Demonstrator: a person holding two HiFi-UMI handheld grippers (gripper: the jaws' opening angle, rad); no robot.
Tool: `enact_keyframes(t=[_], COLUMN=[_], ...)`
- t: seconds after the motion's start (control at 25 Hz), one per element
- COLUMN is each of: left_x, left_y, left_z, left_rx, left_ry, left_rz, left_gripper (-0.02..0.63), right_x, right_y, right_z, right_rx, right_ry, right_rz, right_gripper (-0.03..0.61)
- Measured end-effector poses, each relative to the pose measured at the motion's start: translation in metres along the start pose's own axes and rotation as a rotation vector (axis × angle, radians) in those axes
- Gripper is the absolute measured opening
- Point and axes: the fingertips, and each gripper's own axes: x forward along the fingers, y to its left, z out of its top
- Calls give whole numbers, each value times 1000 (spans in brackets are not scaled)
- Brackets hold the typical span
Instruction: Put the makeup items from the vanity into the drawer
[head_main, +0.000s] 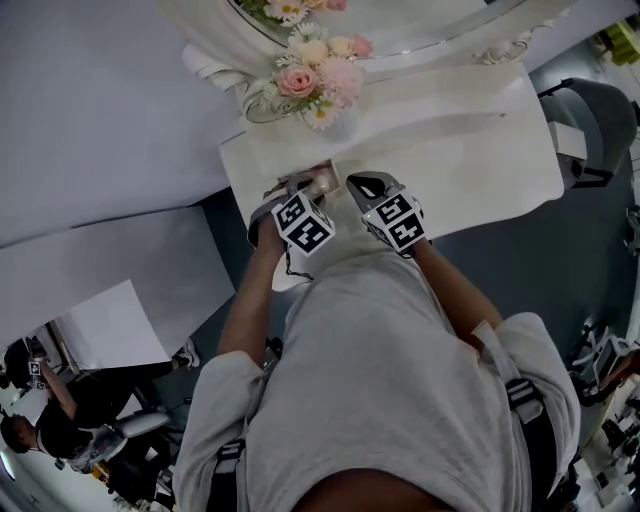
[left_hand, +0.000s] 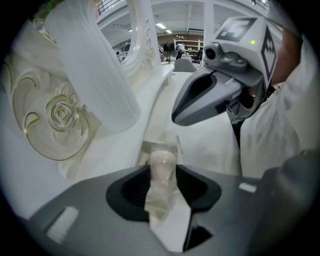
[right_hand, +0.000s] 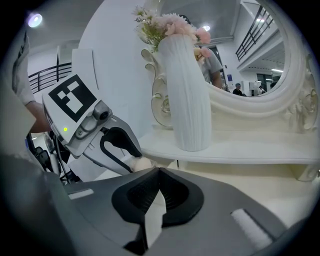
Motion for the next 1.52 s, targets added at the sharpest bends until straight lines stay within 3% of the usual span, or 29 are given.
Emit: enact_keyframes(t=[0.68,0.96,1.28,1.52], left_x=[7,2,-19,-31], left_y=[1,2,8,-13], left_z=[-2,-1,8,32], left_rx=[-6,-38,-232,-391], left_ry=[-13,20,3,-79], left_rz=[-87,-49,74,139], left_gripper=[167,175,169,151], right_x=[-17,-39,-60,-74], right_y=[-1,-6,-16,-21], right_z=[-9,-13,-11,-3], right_rx=[-2,-31,-109,-164], right_ry=[15,17,21,-4], right_rz=[-36,-6,95,179], right_gripper=[-2,-2,-2,-2])
